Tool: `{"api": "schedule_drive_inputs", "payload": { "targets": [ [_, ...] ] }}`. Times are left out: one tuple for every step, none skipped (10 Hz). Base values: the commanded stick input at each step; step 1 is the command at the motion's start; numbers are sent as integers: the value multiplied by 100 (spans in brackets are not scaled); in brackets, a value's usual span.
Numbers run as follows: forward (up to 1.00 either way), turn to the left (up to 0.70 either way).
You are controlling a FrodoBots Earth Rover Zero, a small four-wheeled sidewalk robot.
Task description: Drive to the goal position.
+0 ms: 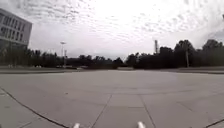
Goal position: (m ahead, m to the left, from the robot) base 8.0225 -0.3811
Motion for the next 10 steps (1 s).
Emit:
{"api": "schedule_drive_inputs", "payload": {
  "targets": [
    [70,0],
    [70,0],
    [70,0],
    [70,0],
    [70,0],
    [70,0],
    [70,0],
    [70,0],
    [70,0],
    [70,0]
  ]
}}
